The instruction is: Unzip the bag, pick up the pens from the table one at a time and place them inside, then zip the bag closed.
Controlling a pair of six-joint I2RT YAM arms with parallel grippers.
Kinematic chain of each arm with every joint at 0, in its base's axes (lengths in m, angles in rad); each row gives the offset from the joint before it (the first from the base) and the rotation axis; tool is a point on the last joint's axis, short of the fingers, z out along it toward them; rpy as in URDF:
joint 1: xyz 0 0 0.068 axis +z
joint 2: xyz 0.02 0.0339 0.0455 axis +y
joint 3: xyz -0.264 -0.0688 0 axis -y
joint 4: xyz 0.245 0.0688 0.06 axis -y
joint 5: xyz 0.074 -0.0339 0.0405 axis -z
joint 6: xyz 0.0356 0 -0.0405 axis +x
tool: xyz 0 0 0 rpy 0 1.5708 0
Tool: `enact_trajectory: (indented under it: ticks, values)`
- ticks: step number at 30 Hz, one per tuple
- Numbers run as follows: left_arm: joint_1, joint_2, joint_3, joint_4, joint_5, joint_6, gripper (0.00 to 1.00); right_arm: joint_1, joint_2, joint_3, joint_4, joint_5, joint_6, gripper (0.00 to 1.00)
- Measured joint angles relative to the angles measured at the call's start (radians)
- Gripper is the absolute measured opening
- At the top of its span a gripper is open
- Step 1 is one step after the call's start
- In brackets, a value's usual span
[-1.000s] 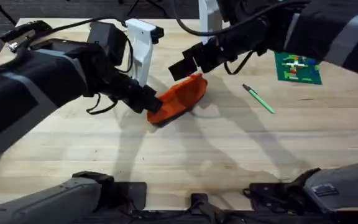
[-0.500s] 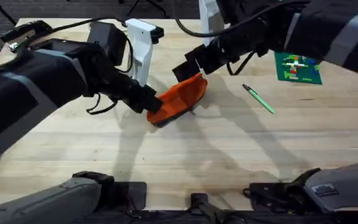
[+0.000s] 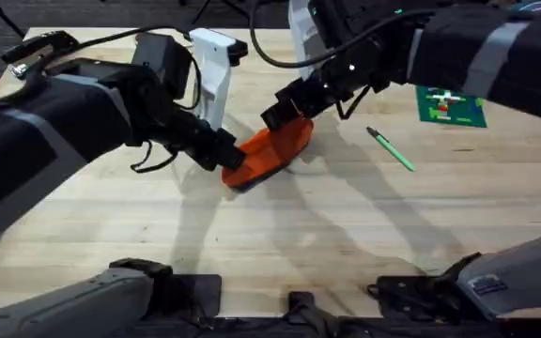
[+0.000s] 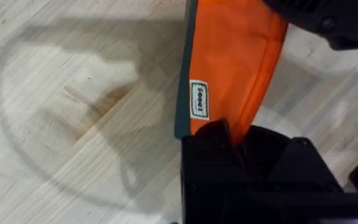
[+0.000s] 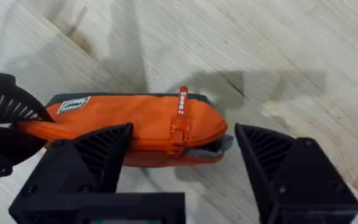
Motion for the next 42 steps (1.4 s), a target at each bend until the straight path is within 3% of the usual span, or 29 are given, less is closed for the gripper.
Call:
enact_trajectory:
  ticks: [16,17,19,27,33,42]
  values:
    - [0.0,0.0,0.0,0.0,0.0,0.0,0.043,0.0,0.02,0.002,0.0,-0.001,-0.002,0.796]
    - [0.0,0.0,0.0,0.0,0.0,0.0,0.043,0.002,0.02,0.002,0.0,-0.001,-0.001,0.692]
    - [0.0,0.0,0.0,0.0,0.0,0.0,0.043,0.002,0.022,0.002,0.0,0.0,-0.002,0.595]
    - [0.0,0.0,0.0,0.0,0.001,0.0,0.043,0.002,0.036,0.005,-0.026,0.008,-0.002,0.36]
    - [0.0,0.0,0.0,0.0,0.001,0.0,0.043,0.0,0.036,0.007,-0.034,0.023,-0.006,0.044]
    - [0.0,0.0,0.0,0.0,0.001,0.0,0.043,-0.001,0.036,0.008,-0.034,0.023,-0.011,0.034]
